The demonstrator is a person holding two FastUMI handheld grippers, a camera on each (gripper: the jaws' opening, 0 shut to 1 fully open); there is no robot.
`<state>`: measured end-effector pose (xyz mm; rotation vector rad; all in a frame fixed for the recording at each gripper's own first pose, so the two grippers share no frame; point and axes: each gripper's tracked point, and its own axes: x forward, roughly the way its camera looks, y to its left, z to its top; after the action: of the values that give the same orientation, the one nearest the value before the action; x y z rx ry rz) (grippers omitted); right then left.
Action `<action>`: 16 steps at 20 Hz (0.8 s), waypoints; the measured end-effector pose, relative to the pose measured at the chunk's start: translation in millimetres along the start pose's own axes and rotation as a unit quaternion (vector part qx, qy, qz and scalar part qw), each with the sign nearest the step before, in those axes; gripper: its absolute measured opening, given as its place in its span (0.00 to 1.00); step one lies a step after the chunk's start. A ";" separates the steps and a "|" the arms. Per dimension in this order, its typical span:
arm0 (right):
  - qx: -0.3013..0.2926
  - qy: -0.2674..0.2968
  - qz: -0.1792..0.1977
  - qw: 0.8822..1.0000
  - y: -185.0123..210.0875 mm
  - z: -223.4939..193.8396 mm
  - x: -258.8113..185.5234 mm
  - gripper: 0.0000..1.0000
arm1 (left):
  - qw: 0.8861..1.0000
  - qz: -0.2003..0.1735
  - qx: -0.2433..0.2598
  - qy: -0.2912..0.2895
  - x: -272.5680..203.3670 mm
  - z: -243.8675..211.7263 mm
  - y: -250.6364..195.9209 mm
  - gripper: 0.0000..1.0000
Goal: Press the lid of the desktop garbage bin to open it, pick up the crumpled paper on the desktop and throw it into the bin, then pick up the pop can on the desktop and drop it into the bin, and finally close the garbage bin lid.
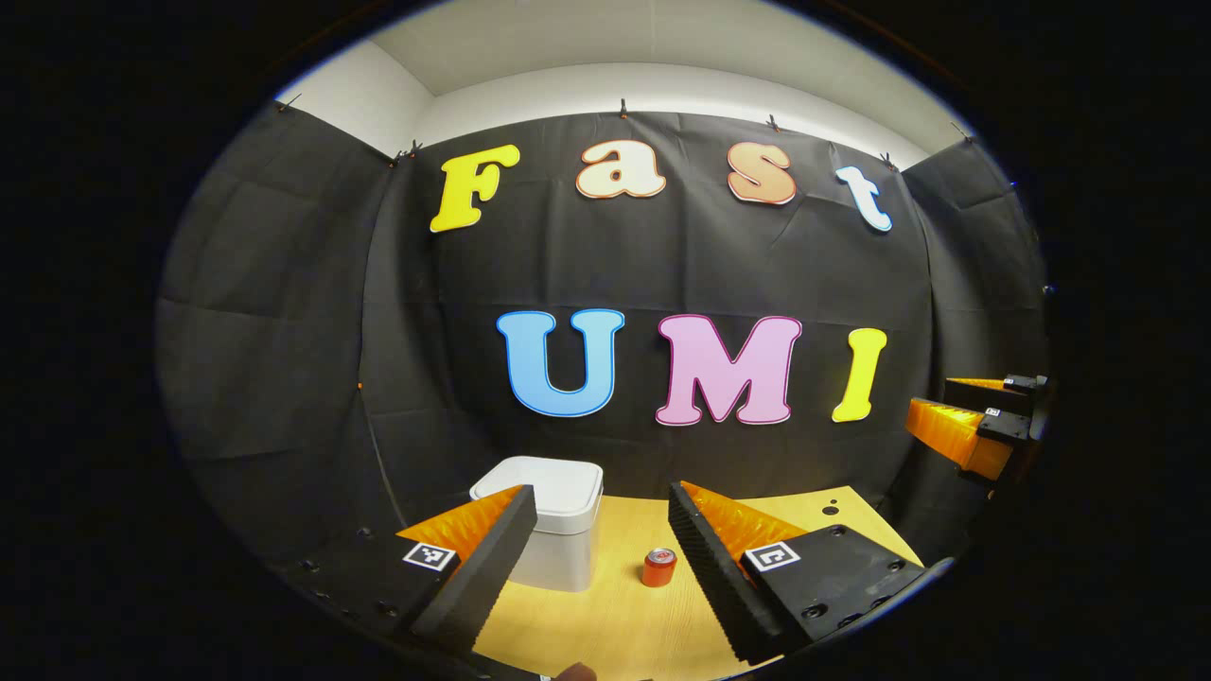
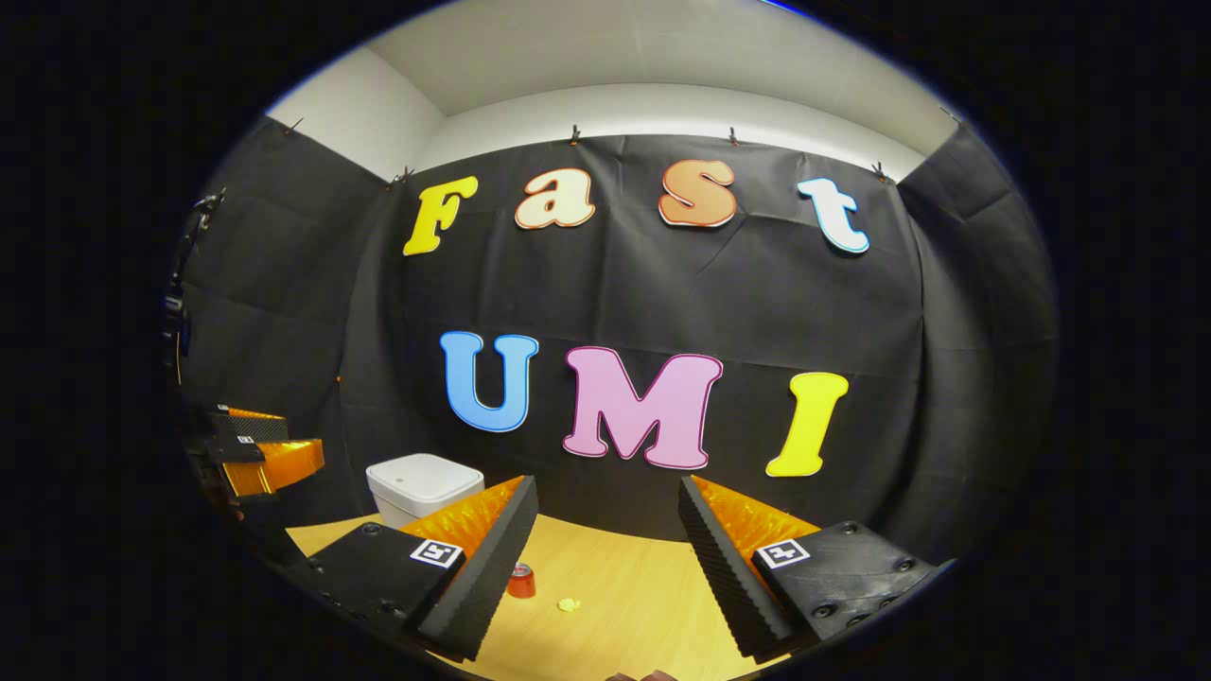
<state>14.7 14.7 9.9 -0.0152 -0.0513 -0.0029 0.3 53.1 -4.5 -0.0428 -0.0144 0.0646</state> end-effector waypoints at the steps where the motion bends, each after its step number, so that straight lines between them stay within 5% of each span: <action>1: 0.006 -0.006 -0.005 1.000 -1.2 3.1 -0.1 0.96 | 1.000 0.001 0.001 0.000 -0.2 0.5 3.6 0.95; 16: -0.015 0.004 -0.004 1.000 7.0 -3.5 -4.2 0.96 | 1.000 -0.012 0.004 0.003 16.5 -13.7 19.4 0.95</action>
<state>10.8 21.7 6.1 -0.0451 -0.0425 -0.0123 15.8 73.0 -18.9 -0.0345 -0.0087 0.0402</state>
